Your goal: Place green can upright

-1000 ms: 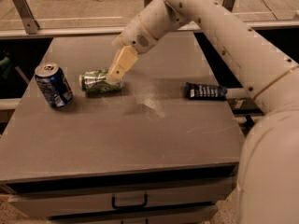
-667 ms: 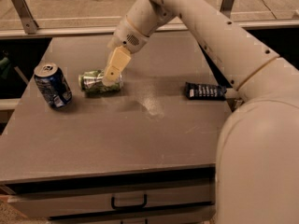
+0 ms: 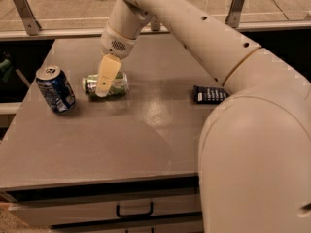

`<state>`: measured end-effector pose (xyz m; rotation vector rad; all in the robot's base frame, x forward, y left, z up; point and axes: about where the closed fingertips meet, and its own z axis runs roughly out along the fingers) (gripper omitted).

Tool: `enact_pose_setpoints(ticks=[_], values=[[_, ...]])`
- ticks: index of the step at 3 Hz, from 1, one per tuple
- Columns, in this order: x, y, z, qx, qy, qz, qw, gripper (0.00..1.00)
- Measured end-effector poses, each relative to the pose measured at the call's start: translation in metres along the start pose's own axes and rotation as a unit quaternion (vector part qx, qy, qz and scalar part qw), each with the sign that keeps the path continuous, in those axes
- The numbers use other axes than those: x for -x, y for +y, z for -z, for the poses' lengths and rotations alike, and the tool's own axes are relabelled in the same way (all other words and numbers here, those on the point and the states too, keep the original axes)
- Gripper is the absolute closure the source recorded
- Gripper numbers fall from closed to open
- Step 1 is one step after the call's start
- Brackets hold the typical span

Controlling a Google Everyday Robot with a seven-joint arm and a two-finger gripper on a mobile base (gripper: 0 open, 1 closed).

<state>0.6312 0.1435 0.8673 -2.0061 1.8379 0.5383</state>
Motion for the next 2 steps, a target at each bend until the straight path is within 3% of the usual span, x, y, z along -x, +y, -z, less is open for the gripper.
enact_pose_setpoints(ticks=[1,2], values=[[0.0029,-0.0009,-0.0136,-0.007,0.056,0.015,0.9983,0.00],[0.0023,-0.0056,-0.0182,-0.021,0.101,0.023,0.9943,0.19]])
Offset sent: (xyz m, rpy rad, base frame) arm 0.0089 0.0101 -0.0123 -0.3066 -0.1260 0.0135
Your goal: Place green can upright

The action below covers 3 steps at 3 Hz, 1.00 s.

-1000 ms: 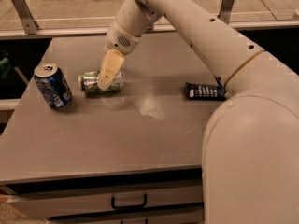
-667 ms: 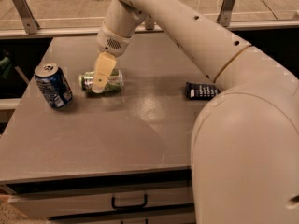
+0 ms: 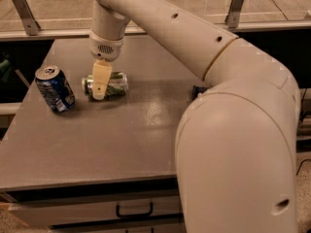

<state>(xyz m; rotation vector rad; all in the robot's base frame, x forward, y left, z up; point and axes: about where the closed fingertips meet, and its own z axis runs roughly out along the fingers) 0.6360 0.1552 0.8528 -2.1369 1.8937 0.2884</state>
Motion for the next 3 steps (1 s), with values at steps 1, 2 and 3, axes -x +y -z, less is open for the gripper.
enact_pose_setpoints(ticks=[1,2,3], values=[[-0.001,-0.003,0.000,-0.010,0.023,0.002,0.9997,0.42],[0.003,-0.005,0.005,-0.018,0.029,0.006,0.9994,0.65],[0.016,-0.009,0.020,-0.033,0.005,0.016,0.9993,0.88]])
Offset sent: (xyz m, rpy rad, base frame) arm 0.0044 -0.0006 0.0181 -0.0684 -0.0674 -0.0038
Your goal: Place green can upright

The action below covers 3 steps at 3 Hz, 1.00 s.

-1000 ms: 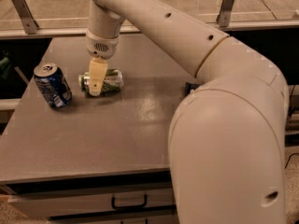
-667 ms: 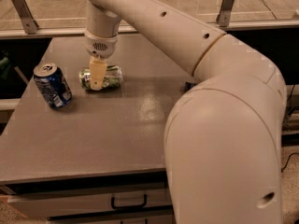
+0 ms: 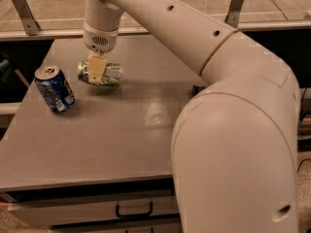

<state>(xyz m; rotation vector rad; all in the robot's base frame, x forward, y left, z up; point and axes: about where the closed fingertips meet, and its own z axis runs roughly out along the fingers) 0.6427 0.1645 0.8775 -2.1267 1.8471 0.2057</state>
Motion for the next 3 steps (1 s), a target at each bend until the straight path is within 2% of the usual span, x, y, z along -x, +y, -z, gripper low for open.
enact_pose_setpoints(ticks=[1,2,3], values=[[0.017,-0.005,0.025,-0.020,-0.071,0.012,0.9972,1.00],[0.030,0.001,0.053,-0.038,-0.178,0.027,0.9829,1.00],[0.027,0.014,0.088,-0.061,-0.281,0.035,0.9571,1.00]])
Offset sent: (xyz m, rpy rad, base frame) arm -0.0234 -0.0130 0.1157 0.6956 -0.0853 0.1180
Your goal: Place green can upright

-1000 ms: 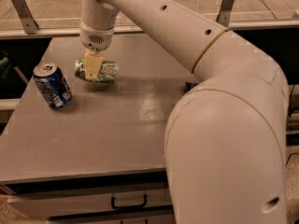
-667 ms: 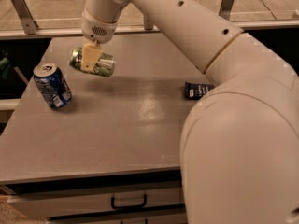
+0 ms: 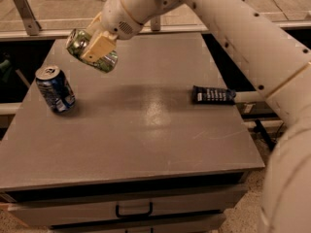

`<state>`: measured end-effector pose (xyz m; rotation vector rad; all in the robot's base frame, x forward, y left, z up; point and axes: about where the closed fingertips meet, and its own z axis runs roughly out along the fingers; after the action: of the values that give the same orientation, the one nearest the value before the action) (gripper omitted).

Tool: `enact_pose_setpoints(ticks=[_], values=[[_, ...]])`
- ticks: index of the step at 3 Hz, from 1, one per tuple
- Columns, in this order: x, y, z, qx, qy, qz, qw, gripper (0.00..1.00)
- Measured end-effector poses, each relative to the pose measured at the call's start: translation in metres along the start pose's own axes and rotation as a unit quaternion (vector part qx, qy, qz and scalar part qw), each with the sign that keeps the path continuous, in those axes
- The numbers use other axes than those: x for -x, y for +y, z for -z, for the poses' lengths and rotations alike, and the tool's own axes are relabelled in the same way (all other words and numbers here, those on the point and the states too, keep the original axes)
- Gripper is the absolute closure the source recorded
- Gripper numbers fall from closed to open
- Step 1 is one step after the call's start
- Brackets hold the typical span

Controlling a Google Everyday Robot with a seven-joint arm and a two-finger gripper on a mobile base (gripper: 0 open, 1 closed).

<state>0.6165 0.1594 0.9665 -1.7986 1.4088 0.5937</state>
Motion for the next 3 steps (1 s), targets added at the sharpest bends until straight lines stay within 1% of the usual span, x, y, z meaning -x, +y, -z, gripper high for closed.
enact_pose_setpoints(ticks=[1,2,3], values=[[0.006,0.013,0.038,-0.026,-0.079,0.009,0.9965,1.00],[-0.001,0.033,0.071,-0.050,-0.129,0.012,0.9903,1.00],[-0.020,0.056,0.096,-0.068,-0.172,0.004,0.9827,1.00]])
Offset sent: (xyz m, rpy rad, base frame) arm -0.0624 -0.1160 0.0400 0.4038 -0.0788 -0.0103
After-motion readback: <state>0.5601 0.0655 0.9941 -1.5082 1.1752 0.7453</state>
